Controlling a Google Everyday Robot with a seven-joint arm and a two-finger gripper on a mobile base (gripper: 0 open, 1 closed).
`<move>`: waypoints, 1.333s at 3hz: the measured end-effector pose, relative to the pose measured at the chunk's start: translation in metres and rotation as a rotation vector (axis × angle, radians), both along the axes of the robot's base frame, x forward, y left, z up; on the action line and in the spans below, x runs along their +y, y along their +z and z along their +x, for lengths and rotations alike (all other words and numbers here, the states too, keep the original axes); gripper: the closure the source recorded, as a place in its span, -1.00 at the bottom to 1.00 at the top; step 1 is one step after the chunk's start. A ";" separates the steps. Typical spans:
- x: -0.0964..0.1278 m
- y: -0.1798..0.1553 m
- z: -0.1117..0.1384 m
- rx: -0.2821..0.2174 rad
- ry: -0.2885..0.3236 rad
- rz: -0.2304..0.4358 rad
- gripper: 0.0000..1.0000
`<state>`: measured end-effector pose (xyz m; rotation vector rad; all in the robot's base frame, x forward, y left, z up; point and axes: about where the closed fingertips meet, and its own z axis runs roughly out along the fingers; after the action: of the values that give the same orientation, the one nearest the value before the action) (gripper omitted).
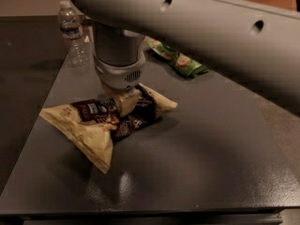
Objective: Pick brown chip bag
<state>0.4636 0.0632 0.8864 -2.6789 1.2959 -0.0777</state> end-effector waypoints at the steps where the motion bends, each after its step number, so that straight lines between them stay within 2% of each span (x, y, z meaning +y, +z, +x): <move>1: -0.008 0.037 -0.003 -0.047 0.008 0.033 1.00; 3: -0.023 0.126 -0.002 -0.141 0.014 0.128 1.00; 4: -0.028 0.157 0.005 -0.161 -0.015 0.208 1.00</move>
Offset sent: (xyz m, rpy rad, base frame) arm -0.0054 -0.0292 0.1325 0.1198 -0.1345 0.0285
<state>0.4684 0.0353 1.0430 -2.4353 1.2039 -0.1482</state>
